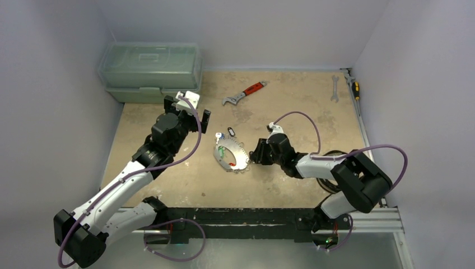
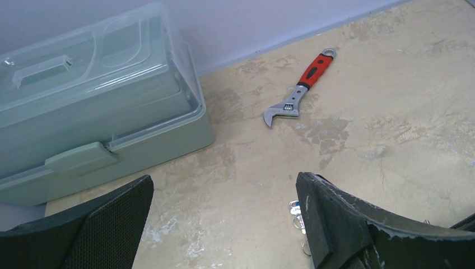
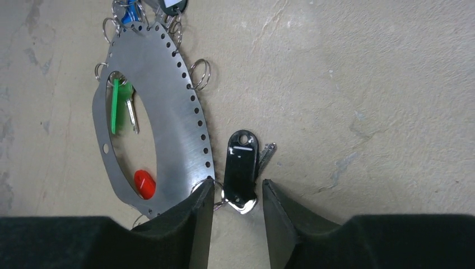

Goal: Put the keys on the keyring

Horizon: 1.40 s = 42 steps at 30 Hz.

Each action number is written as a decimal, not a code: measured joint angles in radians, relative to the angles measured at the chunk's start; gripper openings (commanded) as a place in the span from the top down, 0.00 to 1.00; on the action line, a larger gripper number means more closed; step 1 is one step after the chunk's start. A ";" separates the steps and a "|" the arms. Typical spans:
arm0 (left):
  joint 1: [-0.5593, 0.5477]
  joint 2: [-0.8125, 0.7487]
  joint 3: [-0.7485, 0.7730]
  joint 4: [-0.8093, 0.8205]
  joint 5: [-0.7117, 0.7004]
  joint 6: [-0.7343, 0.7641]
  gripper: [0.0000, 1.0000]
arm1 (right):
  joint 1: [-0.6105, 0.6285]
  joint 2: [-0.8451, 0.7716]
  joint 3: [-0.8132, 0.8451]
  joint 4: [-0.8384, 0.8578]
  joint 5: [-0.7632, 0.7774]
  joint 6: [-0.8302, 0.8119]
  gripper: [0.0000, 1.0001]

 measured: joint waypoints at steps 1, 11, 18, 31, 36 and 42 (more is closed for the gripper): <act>0.000 0.000 0.000 0.000 0.000 0.000 0.02 | 0.000 -0.004 0.000 -0.002 0.006 0.009 0.57; 0.000 0.000 0.000 0.000 0.000 0.000 0.02 | 0.000 -0.188 -0.077 -0.139 0.127 0.055 0.52; 0.000 0.000 0.000 0.000 -0.003 0.001 0.02 | 0.000 -0.323 -0.084 -0.164 0.145 -0.013 0.51; 0.000 -0.021 0.000 0.001 -0.023 0.003 0.02 | 0.000 0.059 0.158 -0.048 -0.067 -0.084 0.52; 0.000 -0.019 0.000 0.001 -0.023 0.003 0.02 | 0.000 0.141 0.158 -0.016 -0.132 -0.069 0.52; 0.000 -0.014 0.000 0.001 -0.023 0.004 0.02 | 0.000 0.103 0.130 -0.026 -0.130 -0.067 0.52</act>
